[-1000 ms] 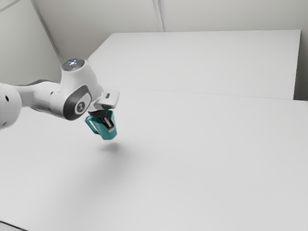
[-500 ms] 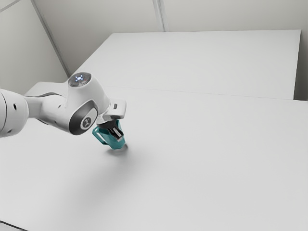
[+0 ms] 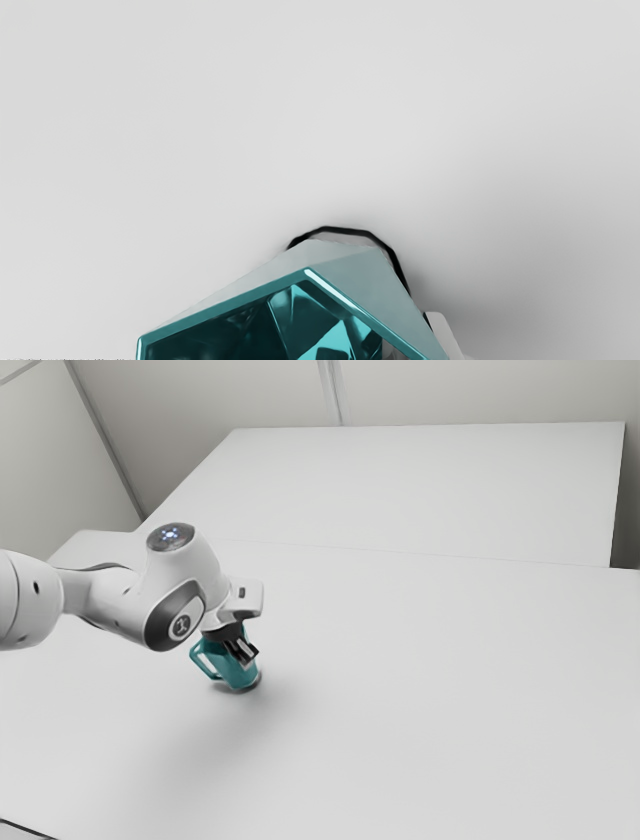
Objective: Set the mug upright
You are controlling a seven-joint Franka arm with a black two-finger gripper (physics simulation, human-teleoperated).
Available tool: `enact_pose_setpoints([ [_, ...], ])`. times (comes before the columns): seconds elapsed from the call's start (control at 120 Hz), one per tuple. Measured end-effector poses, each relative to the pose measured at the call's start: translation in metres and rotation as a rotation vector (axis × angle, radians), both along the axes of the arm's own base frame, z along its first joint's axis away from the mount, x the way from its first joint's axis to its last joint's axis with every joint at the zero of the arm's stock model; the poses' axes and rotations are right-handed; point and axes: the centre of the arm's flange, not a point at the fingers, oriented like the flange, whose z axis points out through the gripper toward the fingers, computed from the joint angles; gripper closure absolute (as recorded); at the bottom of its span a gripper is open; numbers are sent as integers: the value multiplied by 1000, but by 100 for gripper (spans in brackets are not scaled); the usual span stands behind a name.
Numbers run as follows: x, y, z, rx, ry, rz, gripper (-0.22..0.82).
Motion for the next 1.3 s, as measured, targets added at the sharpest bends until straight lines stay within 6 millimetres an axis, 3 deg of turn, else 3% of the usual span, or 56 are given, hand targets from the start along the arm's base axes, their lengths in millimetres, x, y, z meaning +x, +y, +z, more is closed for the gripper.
enact_pose_setpoints([
  [0.2,0,0,-6,-4,11,23,76],
  [0.758,2,0,-1,-11,3,48,52],
  [1.017,6,0,8,-12,-15,48,45],
  [1.3,3,-4,32,-7,-32,46,42],
])
